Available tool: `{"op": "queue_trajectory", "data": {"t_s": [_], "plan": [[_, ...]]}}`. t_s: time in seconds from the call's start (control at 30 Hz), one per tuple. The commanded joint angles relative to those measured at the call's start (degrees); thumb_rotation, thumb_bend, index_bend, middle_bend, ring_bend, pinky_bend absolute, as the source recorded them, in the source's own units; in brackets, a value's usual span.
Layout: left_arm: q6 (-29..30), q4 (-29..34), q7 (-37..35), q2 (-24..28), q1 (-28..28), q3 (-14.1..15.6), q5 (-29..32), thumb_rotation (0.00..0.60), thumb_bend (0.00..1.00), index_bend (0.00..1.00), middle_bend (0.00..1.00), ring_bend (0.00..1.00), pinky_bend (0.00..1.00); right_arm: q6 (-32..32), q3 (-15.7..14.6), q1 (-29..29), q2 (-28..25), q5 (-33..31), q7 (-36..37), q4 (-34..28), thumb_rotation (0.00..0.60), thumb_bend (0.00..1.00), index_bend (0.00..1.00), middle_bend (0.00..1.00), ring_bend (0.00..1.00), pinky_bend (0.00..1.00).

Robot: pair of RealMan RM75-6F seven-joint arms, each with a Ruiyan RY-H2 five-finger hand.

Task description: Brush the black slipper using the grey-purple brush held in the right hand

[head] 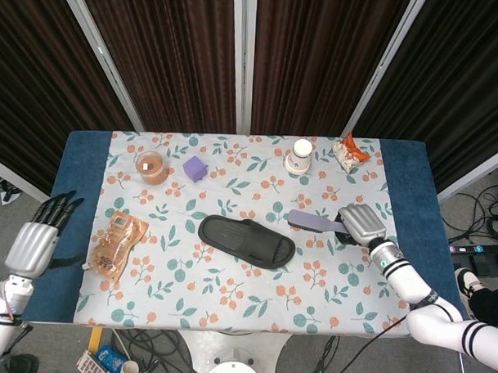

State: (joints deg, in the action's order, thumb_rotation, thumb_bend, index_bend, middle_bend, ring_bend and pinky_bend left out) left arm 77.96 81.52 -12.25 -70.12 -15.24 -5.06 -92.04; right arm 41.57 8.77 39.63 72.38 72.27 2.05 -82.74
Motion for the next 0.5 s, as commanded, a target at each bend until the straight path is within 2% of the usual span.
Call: {"op": "queue_trajectory", "data": {"t_s": [0.03, 0.17, 0.33, 0.5], "plan": [[-7.7, 0.0, -5.3, -0.7, -7.9, -1.7, -2.8, 0.600, 0.15, 0.14, 0.13, 0.02, 0.11, 0.8, 0.5, 0.8, -2.6, 1.5, -0.5, -1.9, 0.600, 0.68, 1.00, 1.00, 1.00, 1.00], [-18.2, -1.9, -10.6, -2.6, -16.5, -2.2, -3.2, 0.600, 0.15, 0.13, 0.13, 0.02, 0.11, -0.1, 0.9, 2.1, -3.2, 0.3, -2.4, -2.8, 0.600, 0.68, 1.00, 1.00, 1.00, 1.00], [-29.2, -6.6, -10.4, -7.3, -25.4, -1.8, -3.2, 0.600, 0.15, 0.13, 0.13, 0.02, 0.11, -0.7, 1.3, 3.4, -2.7, -1.7, -4.3, -2.7, 0.600, 0.68, 1.00, 1.00, 1.00, 1.00], [-36.4, -12.4, -9.3, -13.3, -30.8, -1.6, -0.9, 0.600, 0.15, 0.13, 0.12, 0.02, 0.11, -0.7, 1.2, 4.4, -1.7, -3.3, -6.8, -2.6, 0.600, 0.68, 1.00, 1.00, 1.00, 1.00]]}}
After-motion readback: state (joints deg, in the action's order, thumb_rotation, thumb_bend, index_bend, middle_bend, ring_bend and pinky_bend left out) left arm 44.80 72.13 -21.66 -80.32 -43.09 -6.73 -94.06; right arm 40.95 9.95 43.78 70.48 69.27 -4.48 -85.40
